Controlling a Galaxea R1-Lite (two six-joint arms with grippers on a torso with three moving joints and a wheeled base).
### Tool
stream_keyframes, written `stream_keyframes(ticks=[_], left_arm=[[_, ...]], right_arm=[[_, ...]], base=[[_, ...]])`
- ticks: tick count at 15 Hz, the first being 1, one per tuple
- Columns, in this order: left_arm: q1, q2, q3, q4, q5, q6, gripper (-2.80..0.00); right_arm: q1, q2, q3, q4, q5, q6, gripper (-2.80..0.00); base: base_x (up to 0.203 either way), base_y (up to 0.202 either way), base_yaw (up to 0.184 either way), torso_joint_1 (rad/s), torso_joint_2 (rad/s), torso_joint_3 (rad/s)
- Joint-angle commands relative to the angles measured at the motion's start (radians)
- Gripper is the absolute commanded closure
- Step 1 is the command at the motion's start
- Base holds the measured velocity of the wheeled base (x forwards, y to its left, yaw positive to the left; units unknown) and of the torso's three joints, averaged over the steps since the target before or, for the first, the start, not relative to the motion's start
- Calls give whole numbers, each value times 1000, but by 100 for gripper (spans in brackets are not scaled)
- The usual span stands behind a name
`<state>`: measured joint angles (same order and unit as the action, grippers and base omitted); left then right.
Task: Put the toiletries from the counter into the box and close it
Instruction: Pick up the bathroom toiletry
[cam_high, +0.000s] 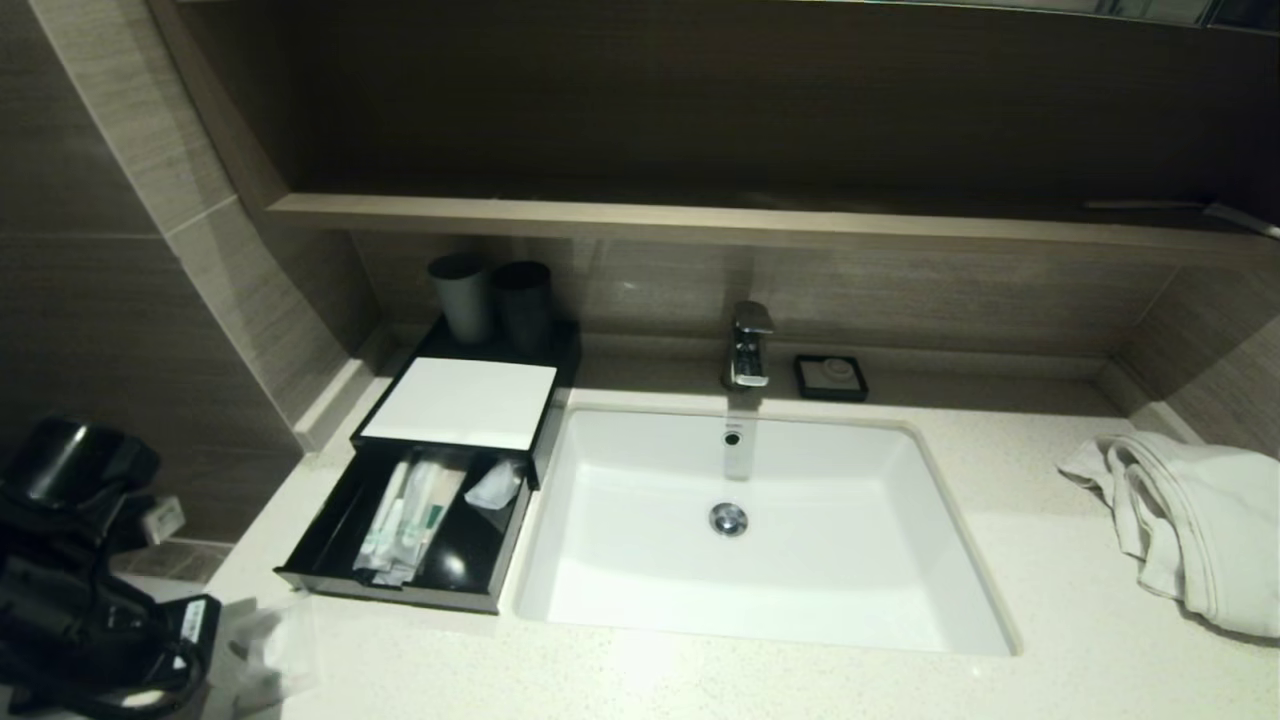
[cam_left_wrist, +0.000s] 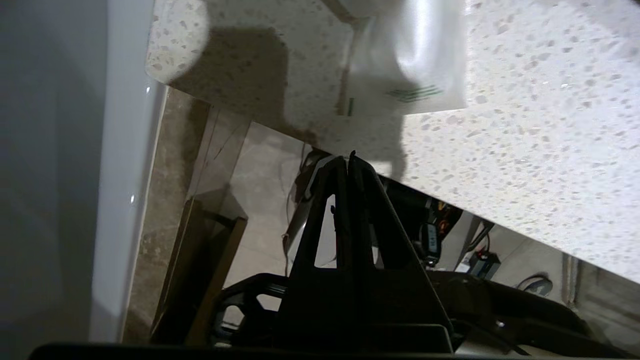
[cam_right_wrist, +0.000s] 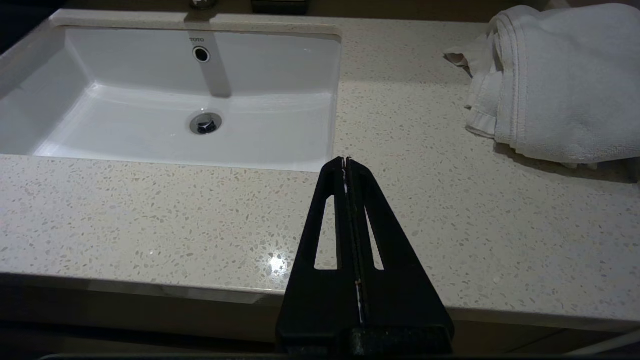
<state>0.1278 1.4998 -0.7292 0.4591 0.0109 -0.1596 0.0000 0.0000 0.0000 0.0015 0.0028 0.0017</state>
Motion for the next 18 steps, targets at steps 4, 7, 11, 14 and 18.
stream_keyframes(ticks=[4, 7, 11, 14, 18], left_arm=[[39, -1, 19, -2, -11, 46, 0], [39, 4, 22, -14, -33, 46, -280], [38, 24, 14, -33, -71, 51, -280], [38, 81, 1, -87, -71, 64, -280], [38, 182, -39, -148, -72, 108, -280]], right_arm=[[0, 0, 0, 0, 0, 0, 0], [0, 0, 0, 0, 0, 0, 0], [0, 0, 0, 0, 0, 0, 0], [0, 0, 0, 0, 0, 0, 0], [0, 0, 0, 0, 0, 0, 0]], base=[[0, 0, 0, 0, 0, 0], [0, 0, 0, 0, 0, 0], [0, 0, 0, 0, 0, 0], [0, 0, 0, 0, 0, 0], [0, 0, 0, 0, 0, 0]])
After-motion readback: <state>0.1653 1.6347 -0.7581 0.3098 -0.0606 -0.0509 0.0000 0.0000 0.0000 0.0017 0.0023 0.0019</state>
